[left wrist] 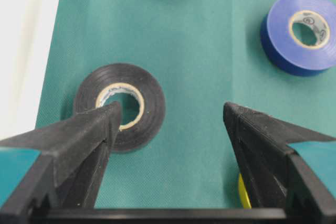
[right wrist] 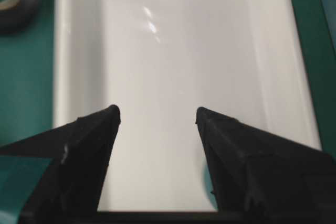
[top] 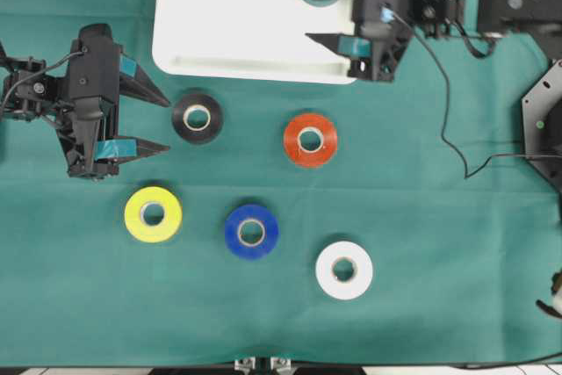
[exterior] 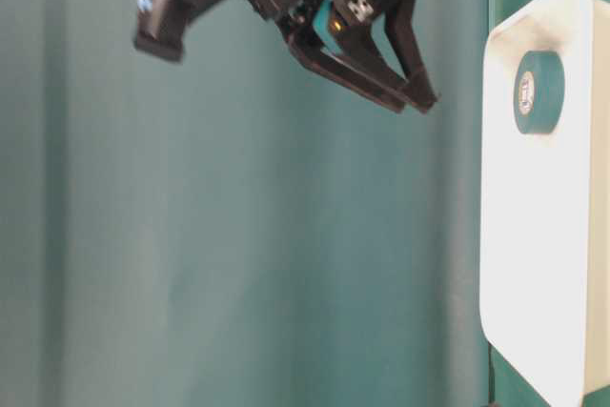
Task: Put the tape alternately from left to right into the white case.
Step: 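Withdraw the right gripper to the right, above the red roll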
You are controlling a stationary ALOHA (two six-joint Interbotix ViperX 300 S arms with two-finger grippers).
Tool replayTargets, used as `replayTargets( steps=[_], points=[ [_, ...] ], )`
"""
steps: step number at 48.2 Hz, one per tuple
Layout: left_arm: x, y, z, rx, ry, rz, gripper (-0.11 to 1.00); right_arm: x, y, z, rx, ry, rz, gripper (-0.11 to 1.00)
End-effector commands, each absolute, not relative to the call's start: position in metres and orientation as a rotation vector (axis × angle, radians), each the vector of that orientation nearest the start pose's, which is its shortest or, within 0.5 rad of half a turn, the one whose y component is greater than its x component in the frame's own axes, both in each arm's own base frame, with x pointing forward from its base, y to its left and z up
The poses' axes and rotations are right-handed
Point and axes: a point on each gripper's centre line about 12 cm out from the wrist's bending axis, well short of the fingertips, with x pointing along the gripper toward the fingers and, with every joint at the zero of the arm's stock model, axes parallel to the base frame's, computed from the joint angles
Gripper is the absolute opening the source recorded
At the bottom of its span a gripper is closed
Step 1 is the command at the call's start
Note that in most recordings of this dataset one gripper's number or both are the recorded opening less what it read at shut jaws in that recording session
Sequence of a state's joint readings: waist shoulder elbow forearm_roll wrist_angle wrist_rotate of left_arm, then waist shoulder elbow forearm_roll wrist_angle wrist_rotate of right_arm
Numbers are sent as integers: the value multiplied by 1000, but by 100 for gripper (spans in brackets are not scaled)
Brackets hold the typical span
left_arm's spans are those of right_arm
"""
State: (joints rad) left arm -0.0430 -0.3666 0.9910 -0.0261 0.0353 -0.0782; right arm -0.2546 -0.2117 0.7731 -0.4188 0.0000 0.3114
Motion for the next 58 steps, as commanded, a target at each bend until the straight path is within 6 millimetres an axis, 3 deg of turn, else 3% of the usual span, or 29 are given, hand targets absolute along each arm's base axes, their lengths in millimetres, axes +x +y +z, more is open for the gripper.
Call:
replayTargets(
  steps=[1, 18, 30, 58],
  points=[
    [286, -11, 186, -91, 638, -5, 88, 334, -78, 226, -21, 484, -190, 67],
    [287, -12, 187, -91, 635, -5, 88, 313, -34, 223, 48, 348, -45, 67],
    [288, -12, 187, -93, 636, -5, 88, 309, -11, 216, 80, 345, 27, 67],
    [288, -12, 187, -93, 636, -5, 88, 299, 5, 201, 119, 394, 67, 67]
  ],
)
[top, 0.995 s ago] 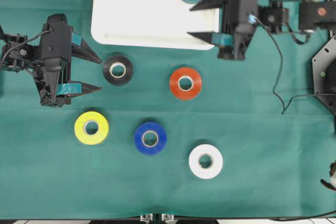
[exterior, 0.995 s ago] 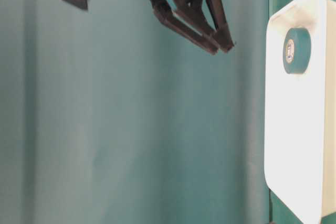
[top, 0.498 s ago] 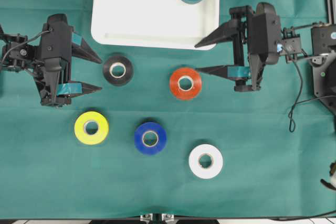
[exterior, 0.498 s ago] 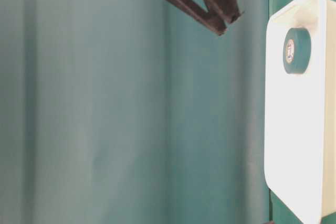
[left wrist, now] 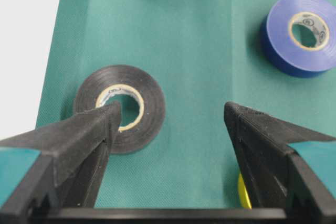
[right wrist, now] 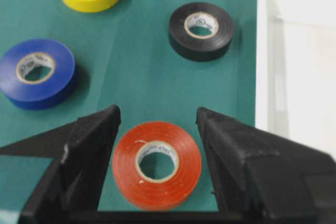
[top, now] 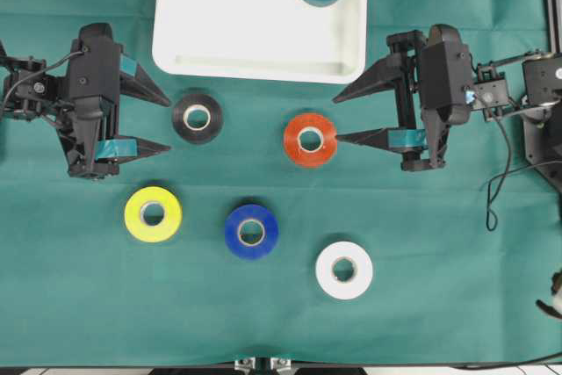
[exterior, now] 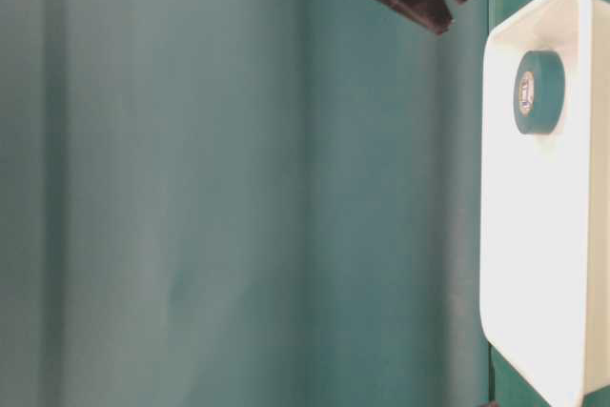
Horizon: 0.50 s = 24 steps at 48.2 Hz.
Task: Put the tape alternately from left to right into the white case.
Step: 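Withdraw the right gripper to the right, above the red roll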
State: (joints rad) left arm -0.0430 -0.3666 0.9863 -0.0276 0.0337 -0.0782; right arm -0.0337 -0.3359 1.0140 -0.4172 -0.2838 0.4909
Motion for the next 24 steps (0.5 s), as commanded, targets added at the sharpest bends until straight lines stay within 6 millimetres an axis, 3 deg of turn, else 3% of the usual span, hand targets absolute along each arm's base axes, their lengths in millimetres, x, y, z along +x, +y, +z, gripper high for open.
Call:
replayTargets(
  steps=[1, 24],
  points=[
    [288, -12, 188, -93, 636, -5, 88, 299, 5, 200, 121, 396, 68, 67],
    [288, -12, 187, -93, 638, -5, 88, 297, 6, 195, 127, 413, 67, 67]
  ],
)
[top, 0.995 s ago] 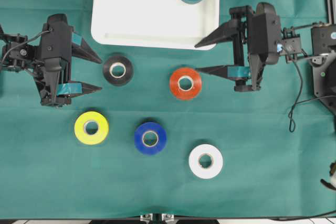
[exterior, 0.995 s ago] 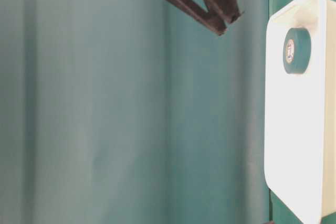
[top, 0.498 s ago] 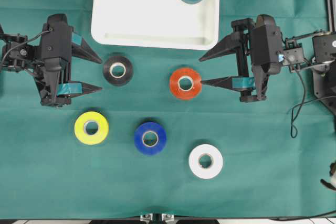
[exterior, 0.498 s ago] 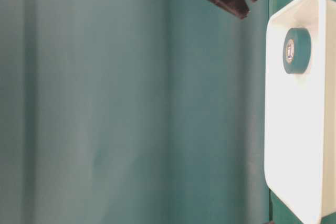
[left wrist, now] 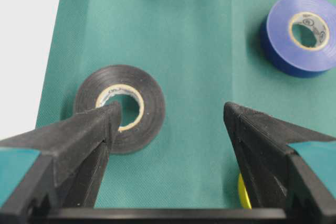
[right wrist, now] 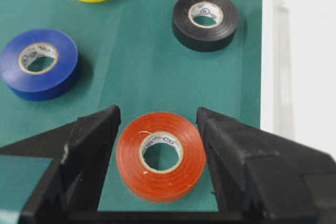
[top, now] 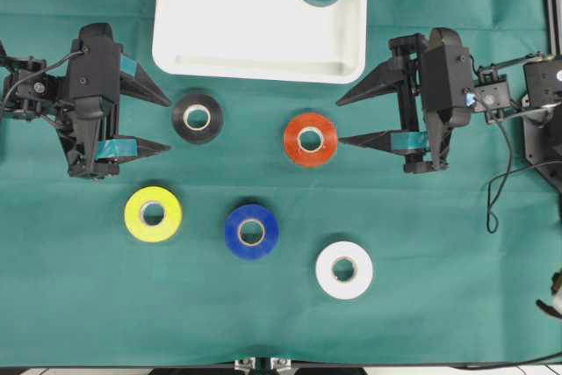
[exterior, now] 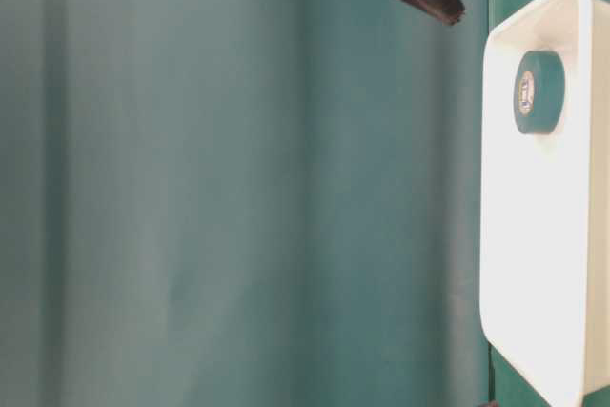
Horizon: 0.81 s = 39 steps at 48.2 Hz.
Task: Put the tape alternately from left to right into the white case.
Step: 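Withdraw the right gripper to the right, above the red roll, then lower the left gripper into the black tape roll's hole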
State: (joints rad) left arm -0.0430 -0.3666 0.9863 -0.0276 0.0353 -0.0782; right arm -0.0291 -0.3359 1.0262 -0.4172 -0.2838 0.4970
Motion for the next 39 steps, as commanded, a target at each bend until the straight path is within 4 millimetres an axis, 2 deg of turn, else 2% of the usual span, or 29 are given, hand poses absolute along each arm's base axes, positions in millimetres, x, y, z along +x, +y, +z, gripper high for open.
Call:
replayTargets(
  steps=[1, 21, 39],
  points=[
    [288, -12, 186, -93, 639, -5, 88, 297, 6, 194, 126, 416, 67, 67],
    [296, -12, 167, -126, 707, 12, 88, 301, 6, 190, 127, 431, 67, 67],
    [324, -19, 146, -117, 780, 2, 88, 301, 6, 190, 127, 433, 67, 67]
  ],
)
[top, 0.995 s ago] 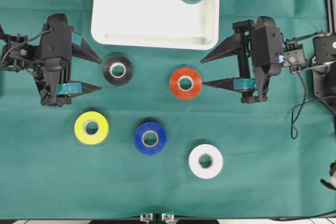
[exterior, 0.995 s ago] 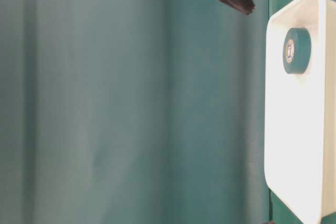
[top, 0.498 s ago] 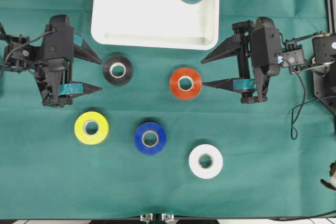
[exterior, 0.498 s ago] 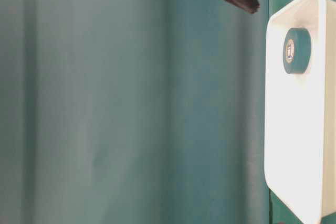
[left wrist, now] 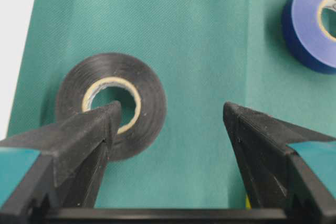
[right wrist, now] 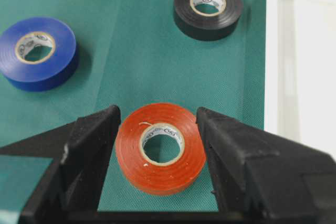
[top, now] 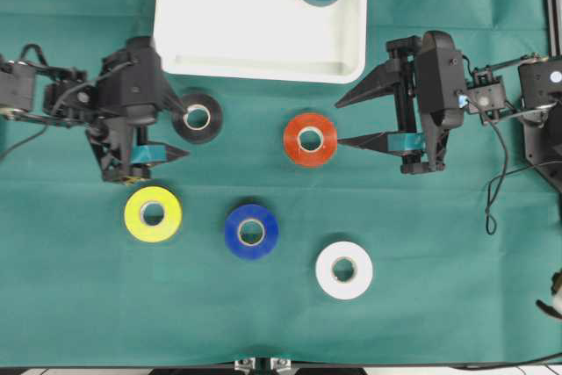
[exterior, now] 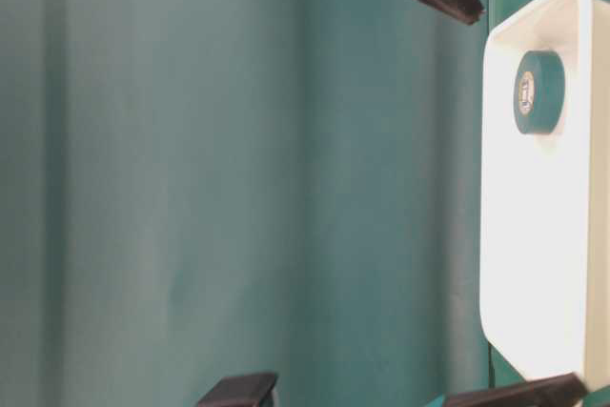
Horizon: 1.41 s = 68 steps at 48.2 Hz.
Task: Put the tape alternately from left to right into the white case.
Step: 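Lower the left gripper into the black tape roll's hole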
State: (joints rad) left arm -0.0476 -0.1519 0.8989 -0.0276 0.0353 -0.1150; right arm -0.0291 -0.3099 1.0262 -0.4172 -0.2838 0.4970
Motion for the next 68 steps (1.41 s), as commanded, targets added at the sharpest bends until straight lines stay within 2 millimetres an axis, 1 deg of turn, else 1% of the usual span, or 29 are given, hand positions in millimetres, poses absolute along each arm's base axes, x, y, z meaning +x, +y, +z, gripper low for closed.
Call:
replayTargets(
  steps=[1, 9, 19, 35, 48, 59, 68],
  points=[
    [325, -19, 145, -116, 784, 2, 88, 301, 6, 189, 127, 435, 66, 67],
    [329, -20, 131, -113, 840, 3, 88, 300, 6, 188, 127, 438, 66, 67],
    [332, -16, 116, -115, 905, 19, 88, 301, 6, 189, 126, 436, 67, 67],
    [341, -5, 112, -122, 911, 47, 88, 300, 6, 186, 126, 445, 67, 67],
    [341, -4, 107, -125, 926, 51, 88, 302, 6, 183, 127, 455, 66, 67],
    [341, -4, 97, -123, 953, 52, 88, 302, 6, 183, 126, 456, 67, 67],
    [342, -4, 97, -123, 952, 52, 88, 302, 6, 183, 126, 456, 67, 67]
  ],
)
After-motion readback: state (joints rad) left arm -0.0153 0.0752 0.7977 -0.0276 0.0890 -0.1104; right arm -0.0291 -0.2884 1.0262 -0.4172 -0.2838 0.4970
